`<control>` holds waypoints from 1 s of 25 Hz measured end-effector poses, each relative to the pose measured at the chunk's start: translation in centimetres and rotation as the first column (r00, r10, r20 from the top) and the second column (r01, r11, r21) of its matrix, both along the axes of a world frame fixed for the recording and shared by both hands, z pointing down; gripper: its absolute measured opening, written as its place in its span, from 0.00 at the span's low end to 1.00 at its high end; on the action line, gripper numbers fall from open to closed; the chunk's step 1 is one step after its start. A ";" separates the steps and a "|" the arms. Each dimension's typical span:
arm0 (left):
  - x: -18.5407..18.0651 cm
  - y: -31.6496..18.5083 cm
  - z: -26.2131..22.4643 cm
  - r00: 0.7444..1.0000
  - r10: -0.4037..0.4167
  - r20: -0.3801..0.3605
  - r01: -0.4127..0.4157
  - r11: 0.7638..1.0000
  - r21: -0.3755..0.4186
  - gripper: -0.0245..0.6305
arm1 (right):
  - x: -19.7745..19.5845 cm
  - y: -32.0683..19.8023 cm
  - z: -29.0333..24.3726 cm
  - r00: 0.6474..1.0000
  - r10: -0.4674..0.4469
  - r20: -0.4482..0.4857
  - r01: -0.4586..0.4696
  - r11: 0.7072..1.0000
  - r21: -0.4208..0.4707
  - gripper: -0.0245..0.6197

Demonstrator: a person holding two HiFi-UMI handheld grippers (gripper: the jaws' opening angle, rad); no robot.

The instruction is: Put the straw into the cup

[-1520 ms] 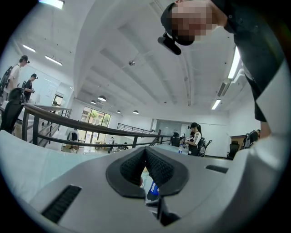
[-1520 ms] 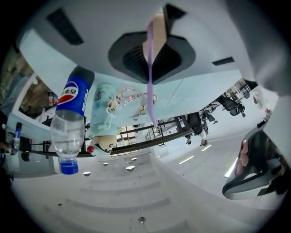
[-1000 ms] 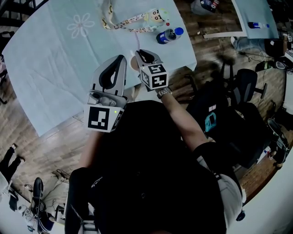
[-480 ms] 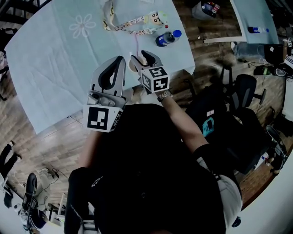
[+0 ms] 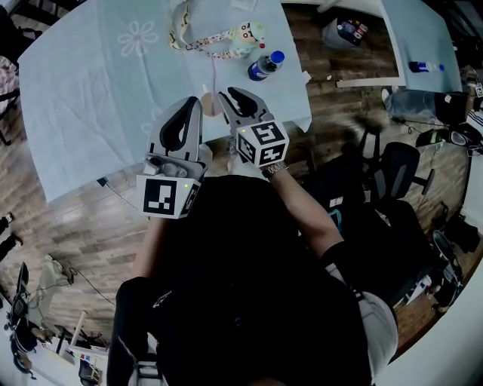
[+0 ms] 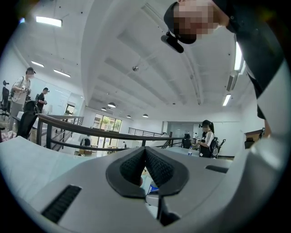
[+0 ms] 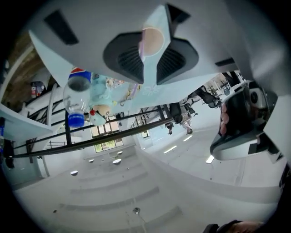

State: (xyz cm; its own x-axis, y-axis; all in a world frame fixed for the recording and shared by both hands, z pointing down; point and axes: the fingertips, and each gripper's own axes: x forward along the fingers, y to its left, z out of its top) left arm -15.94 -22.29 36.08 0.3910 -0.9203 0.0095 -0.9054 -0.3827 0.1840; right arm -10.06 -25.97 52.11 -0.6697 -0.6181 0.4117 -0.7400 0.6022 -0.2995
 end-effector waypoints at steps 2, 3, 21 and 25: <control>0.9 0.7 -0.3 1.000 -0.019 -0.005 0.019 1.000 0.011 0.05 | 0.8 0.5 -1.7 1.000 -0.011 0.026 0.010 0.999 0.033 0.13; 1.4 1.1 -0.4 1.000 -0.030 -0.002 0.030 0.999 0.012 0.05 | 1.3 0.8 -2.6 0.999 -0.019 0.039 0.017 0.999 0.049 0.11; 9.1 7.6 -3.0 0.989 -0.145 0.033 0.144 0.989 0.042 0.05 | 9.4 7.7 -18.2 0.947 -0.217 0.237 0.143 0.945 0.293 0.05; 10.8 9.1 -3.8 0.990 -0.140 0.032 0.137 0.988 0.071 0.05 | 10.9 9.1 -20.0 0.938 -0.223 0.267 0.135 0.940 0.312 0.05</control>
